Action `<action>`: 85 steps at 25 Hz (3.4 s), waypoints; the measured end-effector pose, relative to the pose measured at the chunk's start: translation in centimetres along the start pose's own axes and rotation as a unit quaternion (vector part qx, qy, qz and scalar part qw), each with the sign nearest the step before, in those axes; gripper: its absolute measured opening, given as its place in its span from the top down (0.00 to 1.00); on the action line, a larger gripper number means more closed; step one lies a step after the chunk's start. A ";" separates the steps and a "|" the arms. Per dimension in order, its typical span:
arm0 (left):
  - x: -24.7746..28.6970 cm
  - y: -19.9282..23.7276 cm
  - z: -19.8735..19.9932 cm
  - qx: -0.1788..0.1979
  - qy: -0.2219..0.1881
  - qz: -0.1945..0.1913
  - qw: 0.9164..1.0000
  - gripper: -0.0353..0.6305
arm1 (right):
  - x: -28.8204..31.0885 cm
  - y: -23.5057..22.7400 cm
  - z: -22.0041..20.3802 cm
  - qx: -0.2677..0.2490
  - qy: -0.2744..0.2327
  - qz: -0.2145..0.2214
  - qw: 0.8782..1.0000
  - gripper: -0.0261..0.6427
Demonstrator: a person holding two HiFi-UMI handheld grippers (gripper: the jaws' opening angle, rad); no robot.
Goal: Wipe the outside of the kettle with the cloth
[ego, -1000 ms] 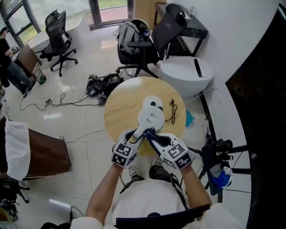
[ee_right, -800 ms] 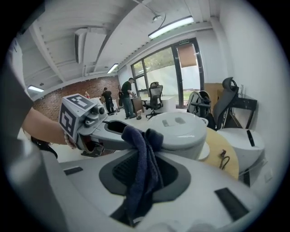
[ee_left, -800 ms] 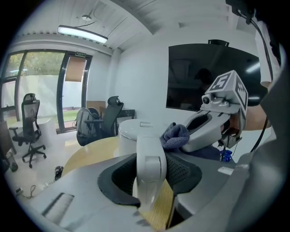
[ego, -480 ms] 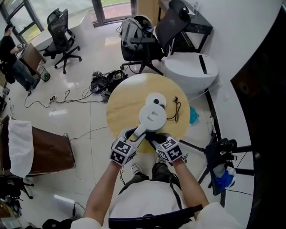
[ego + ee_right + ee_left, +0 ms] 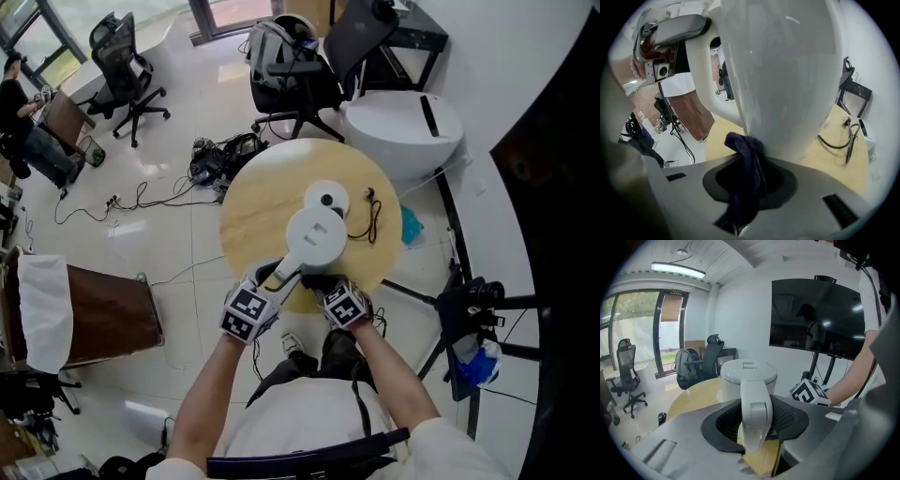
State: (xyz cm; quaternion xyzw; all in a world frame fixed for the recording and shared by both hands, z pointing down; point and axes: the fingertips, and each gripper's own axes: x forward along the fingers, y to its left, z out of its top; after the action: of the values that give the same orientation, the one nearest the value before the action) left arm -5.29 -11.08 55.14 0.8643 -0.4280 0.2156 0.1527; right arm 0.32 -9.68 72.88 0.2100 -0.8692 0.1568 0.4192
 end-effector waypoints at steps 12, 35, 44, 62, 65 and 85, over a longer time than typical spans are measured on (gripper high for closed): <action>0.4 0.6 -0.4 0.055 0.056 -0.036 0.996 0.71 | -14.3 0.3 8.7 -0.051 -0.117 -0.069 0.989 0.84; 0.3 1.7 -0.8 0.147 0.142 -0.145 0.968 0.71 | -2.6 -4.0 -3.2 0.001 0.039 -0.046 0.998 0.83; 0.5 4.0 -0.9 0.216 0.197 -0.162 0.943 0.71 | -8.0 -2.7 2.1 -0.062 -0.018 -0.046 0.997 0.84; 0.7 4.2 -1.3 0.227 0.214 -0.181 0.933 0.71 | -14.4 -5.6 7.2 -0.195 -0.028 -0.137 0.971 0.83; 0.6 4.4 -1.4 0.229 0.224 -0.183 0.929 0.71 | -11.1 -6.9 4.8 -0.177 -0.001 -0.117 0.977 0.83; 0.6 4.3 -1.6 0.226 0.247 -0.205 0.920 0.71 | -12.6 -8.1 6.8 -0.178 -0.059 -0.082 0.979 0.84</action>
State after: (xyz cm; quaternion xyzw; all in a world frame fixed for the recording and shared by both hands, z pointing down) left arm -8.79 -13.27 57.12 0.8639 -0.1302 0.4772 0.0947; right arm 6.86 -16.81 59.58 0.2116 -0.8862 -0.0484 0.4093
